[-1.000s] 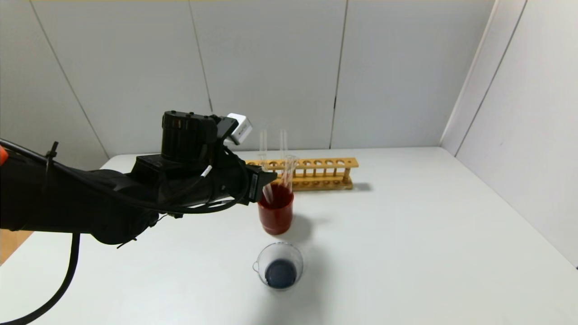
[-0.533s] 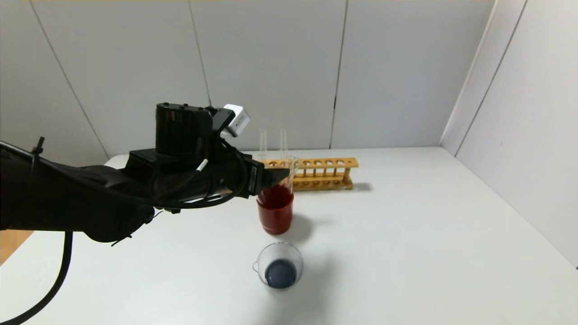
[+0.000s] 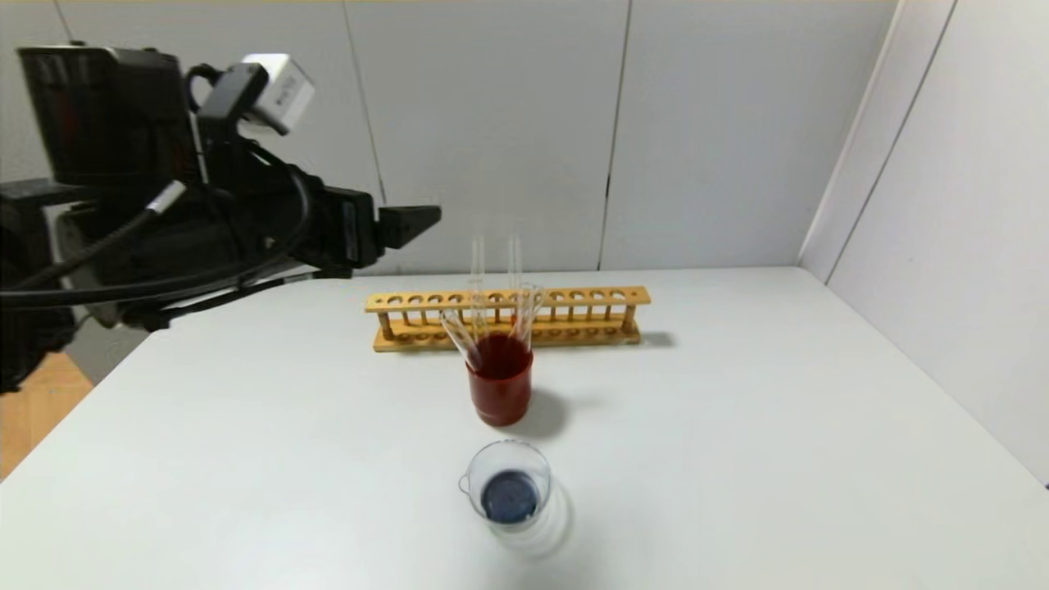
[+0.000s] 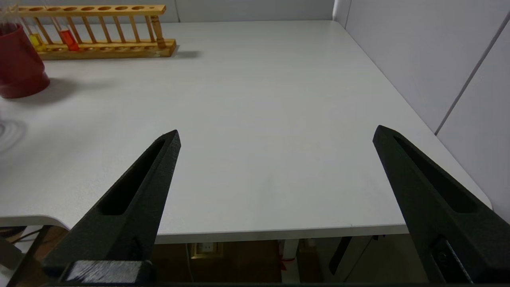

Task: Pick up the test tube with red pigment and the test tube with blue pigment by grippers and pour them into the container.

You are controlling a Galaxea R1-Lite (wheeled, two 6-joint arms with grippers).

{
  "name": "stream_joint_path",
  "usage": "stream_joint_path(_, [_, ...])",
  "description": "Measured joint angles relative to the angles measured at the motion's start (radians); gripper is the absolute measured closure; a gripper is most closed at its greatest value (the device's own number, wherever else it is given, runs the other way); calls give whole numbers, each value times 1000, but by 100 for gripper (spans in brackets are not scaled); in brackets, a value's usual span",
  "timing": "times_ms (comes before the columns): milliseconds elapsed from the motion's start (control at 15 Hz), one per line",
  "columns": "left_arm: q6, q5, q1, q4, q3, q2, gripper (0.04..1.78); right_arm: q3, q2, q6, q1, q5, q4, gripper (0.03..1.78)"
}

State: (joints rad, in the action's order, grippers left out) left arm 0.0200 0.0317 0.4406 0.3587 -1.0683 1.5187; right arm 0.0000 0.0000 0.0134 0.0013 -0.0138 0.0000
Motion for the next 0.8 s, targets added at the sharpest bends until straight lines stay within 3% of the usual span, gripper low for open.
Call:
stream_joint_path(333, [4, -105, -122, -32, 191, -237, 7, 0, 0, 0, 0, 0, 0, 11])
stream_joint_path(800, [10, -91, -303, -33, 473, -600, 7, 0, 0, 0, 0, 0, 0, 11])
